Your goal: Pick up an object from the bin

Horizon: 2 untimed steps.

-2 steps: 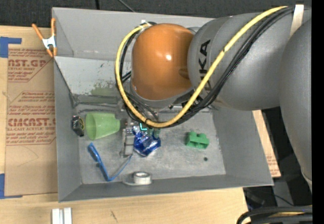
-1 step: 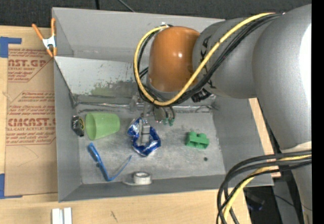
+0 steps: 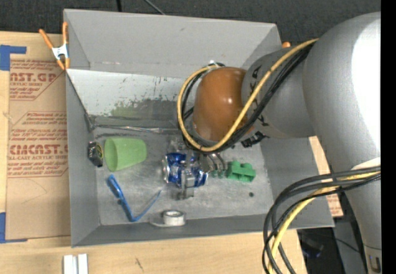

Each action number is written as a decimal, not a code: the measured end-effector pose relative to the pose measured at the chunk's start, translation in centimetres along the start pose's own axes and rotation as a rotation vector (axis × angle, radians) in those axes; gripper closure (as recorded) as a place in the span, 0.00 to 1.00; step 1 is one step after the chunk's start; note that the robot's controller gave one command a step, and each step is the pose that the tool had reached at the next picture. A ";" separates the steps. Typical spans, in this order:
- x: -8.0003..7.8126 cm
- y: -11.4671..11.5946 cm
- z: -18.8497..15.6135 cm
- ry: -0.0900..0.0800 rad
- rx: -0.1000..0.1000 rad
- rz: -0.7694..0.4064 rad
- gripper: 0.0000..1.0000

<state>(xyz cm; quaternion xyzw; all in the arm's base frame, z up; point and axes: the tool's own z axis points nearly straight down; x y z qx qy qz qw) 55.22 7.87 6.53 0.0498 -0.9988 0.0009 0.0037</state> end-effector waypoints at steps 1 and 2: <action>-0.3 0.3 -0.4 -0.008 -0.003 -0.002 1.00; -0.6 2.0 -14.8 -0.019 -0.002 -0.034 1.00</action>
Offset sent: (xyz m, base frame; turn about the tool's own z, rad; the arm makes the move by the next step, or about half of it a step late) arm 0.0000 0.0000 0.0000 0.0000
